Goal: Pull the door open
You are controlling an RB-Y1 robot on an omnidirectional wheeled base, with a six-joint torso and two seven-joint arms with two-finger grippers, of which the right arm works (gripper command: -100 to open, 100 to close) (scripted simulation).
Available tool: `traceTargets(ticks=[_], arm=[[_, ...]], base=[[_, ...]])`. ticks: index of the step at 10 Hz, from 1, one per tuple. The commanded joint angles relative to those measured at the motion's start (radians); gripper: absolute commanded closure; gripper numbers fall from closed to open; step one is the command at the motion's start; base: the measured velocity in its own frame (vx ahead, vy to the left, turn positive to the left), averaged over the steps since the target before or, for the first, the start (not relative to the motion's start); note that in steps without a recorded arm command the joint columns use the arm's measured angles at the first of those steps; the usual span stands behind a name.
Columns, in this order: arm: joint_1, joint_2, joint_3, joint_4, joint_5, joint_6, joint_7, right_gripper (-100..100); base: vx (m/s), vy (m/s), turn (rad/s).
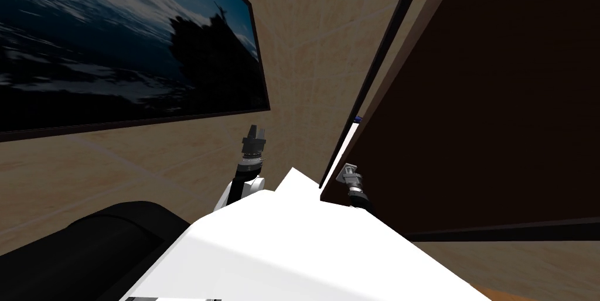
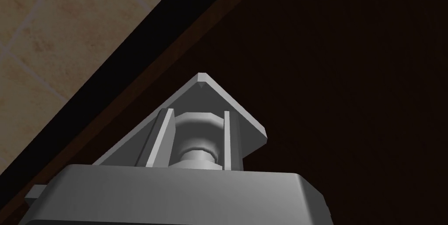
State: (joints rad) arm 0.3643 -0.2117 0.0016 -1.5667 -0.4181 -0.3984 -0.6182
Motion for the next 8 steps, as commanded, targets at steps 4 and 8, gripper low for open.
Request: traceTargets(ticks=[4, 8], arm=[[0.036, 0.001, 0.007, -0.013, -0.047, 0.002, -0.123, 100], [0.06, -0.002, 0.011, -0.032, -0.088, -0.002, -0.229, 100]], base=[[-0.018, -0.021, 0.057], [-0.016, -0.018, 0.055]])
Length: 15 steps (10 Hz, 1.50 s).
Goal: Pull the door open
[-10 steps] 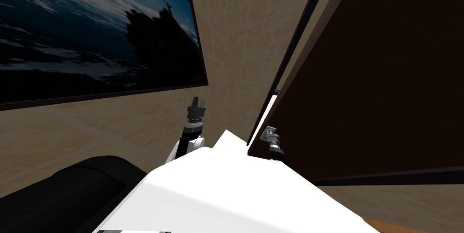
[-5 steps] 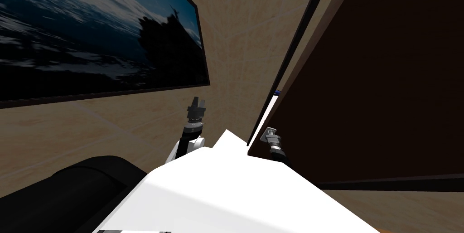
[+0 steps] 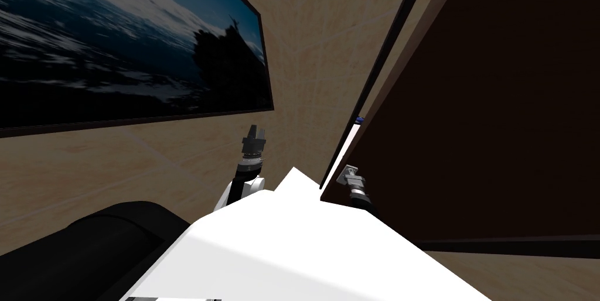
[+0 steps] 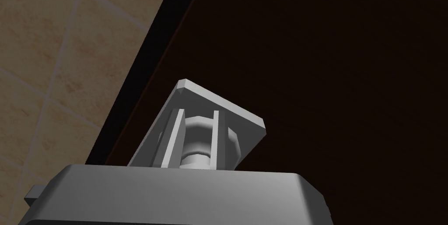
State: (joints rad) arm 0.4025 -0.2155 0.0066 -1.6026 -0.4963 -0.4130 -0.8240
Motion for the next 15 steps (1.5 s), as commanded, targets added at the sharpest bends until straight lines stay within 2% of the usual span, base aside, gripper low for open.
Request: traceTargets(ticks=[1, 10, 11, 13, 15], arm=[[0.022, 0.001, 0.006, 0.004, -0.01, 0.013, -0.03, 100], [0.071, -0.005, 0.015, -0.037, -0.094, 0.004, -0.27, 100], [0.065, -0.007, 0.014, -0.054, -0.1, -0.012, -0.271, -100], [0.077, -0.007, 0.021, -0.059, -0.111, -0.013, -0.288, -100], [0.093, -0.006, 0.031, -0.067, -0.127, -0.015, -0.313, -100]], base=[[-0.012, -0.021, 0.035], [-0.015, -0.019, 0.055], [-0.077, 0.071, 0.114], [-0.139, 0.154, 0.034], [-0.175, 0.027, -0.006]])
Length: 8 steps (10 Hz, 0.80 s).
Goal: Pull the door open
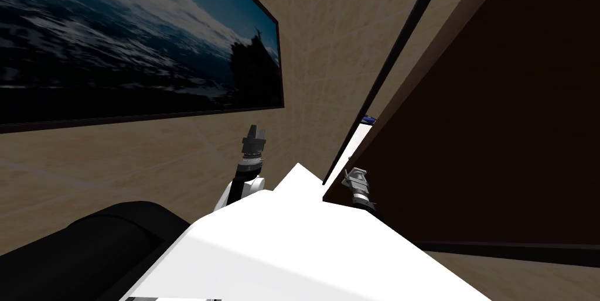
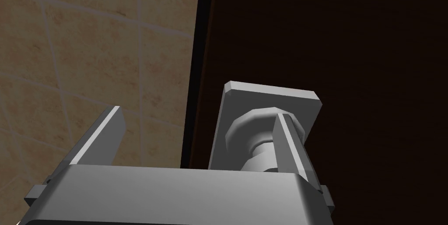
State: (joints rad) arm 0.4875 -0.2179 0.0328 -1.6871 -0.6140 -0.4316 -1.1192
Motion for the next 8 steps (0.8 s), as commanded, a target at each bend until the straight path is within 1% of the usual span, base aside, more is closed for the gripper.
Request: traceTargets(ticks=[1, 3, 4, 5, 8], arm=[[0.017, -0.004, 0.009, 0.014, -0.017, 0.003, -0.03, -100], [0.033, -0.003, 0.019, 0.007, -0.032, 0.001, -0.054, -100], [0.023, -0.009, 0.018, -0.01, -0.024, -0.008, -0.045, -100], [0.012, -0.016, 0.013, 0.019, -0.025, -0.032, -0.058, -100], [-0.007, -0.025, 0.003, 0.064, -0.026, -0.063, -0.071, -100]], base=[[-0.189, -0.006, 0.033], [-0.221, -0.018, 0.007], [-0.112, -0.004, 0.005], [-0.061, 0.002, 0.1], [-0.034, -0.019, 0.088]])
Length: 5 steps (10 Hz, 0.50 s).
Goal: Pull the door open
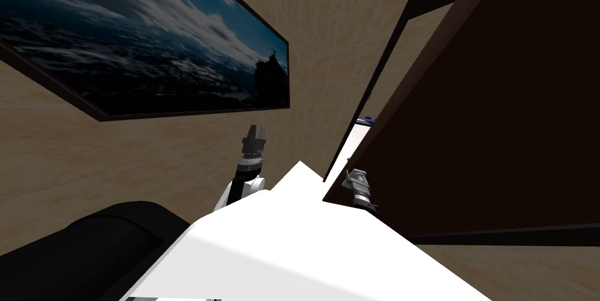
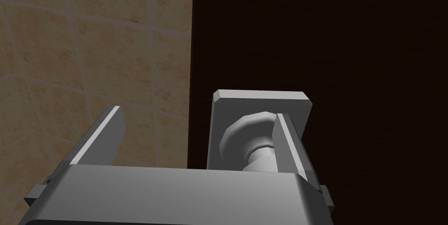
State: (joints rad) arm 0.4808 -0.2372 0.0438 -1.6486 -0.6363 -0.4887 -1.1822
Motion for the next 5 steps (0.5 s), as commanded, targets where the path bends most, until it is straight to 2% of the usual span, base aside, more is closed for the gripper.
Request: traceTargets(ticks=[1, 5], arm=[[-0.007, -0.009, -0.012, 0.041, -0.005, -0.017, -0.013, -100], [-0.032, -0.022, -0.026, 0.102, -0.007, -0.059, -0.032, -100]], base=[[-0.022, -0.017, 0.079], [-0.034, -0.019, 0.08]])
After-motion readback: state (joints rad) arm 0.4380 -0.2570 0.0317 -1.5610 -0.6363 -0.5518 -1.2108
